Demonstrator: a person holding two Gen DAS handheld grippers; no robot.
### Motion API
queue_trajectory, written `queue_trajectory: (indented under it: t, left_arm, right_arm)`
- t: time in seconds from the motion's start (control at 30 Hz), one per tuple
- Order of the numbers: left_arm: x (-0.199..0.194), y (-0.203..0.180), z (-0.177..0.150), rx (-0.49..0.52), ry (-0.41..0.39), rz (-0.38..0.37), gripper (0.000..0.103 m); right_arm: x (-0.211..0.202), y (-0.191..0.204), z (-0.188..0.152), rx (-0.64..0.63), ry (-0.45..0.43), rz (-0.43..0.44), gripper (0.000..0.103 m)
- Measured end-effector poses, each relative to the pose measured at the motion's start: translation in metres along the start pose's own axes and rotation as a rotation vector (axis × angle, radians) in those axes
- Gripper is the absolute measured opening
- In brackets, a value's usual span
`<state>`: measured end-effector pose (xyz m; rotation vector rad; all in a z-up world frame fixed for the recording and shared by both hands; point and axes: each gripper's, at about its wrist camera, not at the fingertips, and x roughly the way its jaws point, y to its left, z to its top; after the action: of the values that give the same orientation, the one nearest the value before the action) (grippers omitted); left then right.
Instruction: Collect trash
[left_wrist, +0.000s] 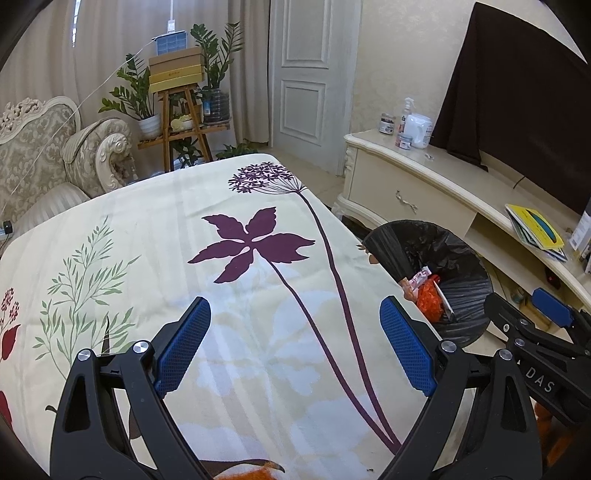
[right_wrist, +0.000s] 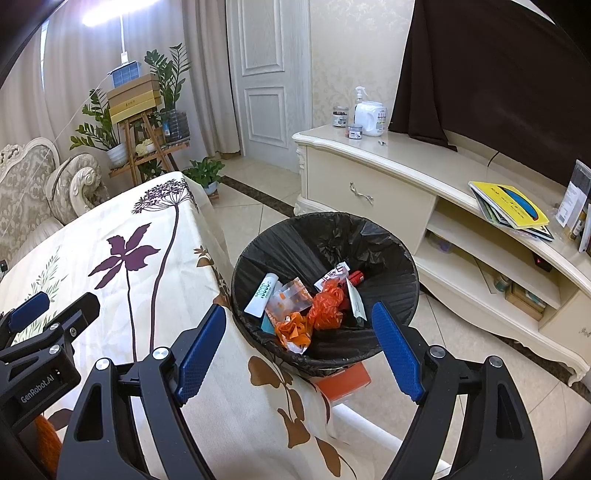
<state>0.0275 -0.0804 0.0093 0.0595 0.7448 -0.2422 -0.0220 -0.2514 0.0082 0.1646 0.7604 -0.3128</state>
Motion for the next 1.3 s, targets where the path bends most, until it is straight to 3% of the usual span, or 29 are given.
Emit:
queue_trajectory:
  t: [0.4, 0.73, 1.03, 1.3]
  left_arm:
    - [0.006, 0.021, 0.000, -0.046, 0.034, 0.021, 0.091]
    - [0.008, 0.073, -0.006, -0.113, 0.064, 0.088, 0.091]
    - [0.001, 0.166, -0.022, -0.227, 0.108, 0.241, 0.091]
    - [-0.005, 0.251, -0.035, -0.327, 0.155, 0.385, 0.091]
  right_arm:
    - [0.001, 0.011, 0.002, -0.030, 0.006, 0.007, 0.079]
    - [0.010, 0.062, 0.014, -0.122, 0.018, 0.071, 0.079]
    - [0.023, 0.161, 0.026, -0.272, 0.029, 0.229, 0.079]
    - [0.046, 0.290, 0.032, -0.380, 0.094, 0.418, 0.079]
